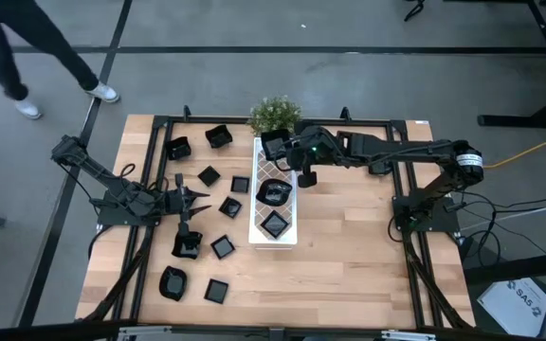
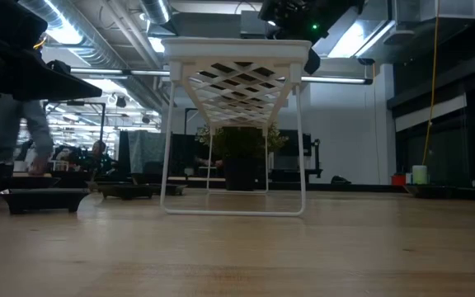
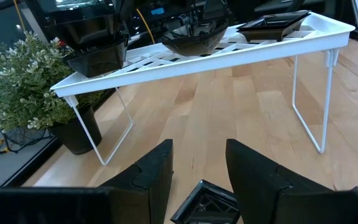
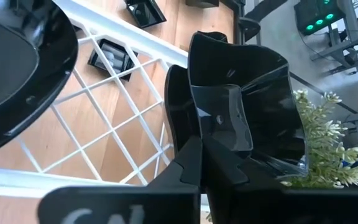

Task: Pick & Place Mini shaped plates
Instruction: Stack the distorted square plate on top of the distorted square plate on the shelf, then stack the leaf shape plate on top of the leaf shape plate on the shelf

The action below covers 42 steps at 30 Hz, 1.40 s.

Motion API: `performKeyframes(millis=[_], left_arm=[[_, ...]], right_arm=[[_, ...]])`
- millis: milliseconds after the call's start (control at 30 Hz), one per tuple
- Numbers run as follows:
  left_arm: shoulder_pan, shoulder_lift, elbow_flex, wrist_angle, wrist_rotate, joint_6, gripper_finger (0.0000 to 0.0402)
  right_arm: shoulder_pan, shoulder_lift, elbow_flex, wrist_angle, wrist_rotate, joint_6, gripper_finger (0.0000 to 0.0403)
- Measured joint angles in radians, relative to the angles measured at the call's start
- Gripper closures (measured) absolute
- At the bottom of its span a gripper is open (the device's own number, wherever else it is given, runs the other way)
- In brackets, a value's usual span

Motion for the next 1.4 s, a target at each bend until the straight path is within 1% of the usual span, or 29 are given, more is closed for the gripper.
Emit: performKeyframes(millis=[233,533,767,833,1033,1200,1400], left_arm=[[0.000,0.000,0.000,0.000,0.000,0.000,0.0258],[0.000,0.000,0.000,0.000,0.000,0.000,0.0258],[0.000,0.000,0.000,0.000,0.000,0.000,0.0258],[0.000,0.000,0.000,0.000,0.000,0.000,0.0258],[0.000,0.000,0.000,0.000,0.000,0.000,0.0258],[0.000,0.000,0.000,0.000,0.000,0.000,0.0258],[0.000,0.000,0.000,0.000,0.000,0.000,0.0258]], right_arm=[[0.000,0.000,0.000,-0.003,0.000,0.000,0.0364],[0.000,0.000,0.000,-0.003,0.003,0.000,0.0315],[0.030,-0.027,0.000,-0.027,0.073,0.015,0.0291],[0.043,-0.043,0.001,-0.042,0.081,0.046,0.0290],[0.056,-0.075,0.001,-0.192,0.086,0.191,0.0289],[0.056,-0.078,0.001,-0.316,0.106,0.278,0.0289],[0.056,-0.078,0.001,-0.438,0.106,0.438,0.0289]])
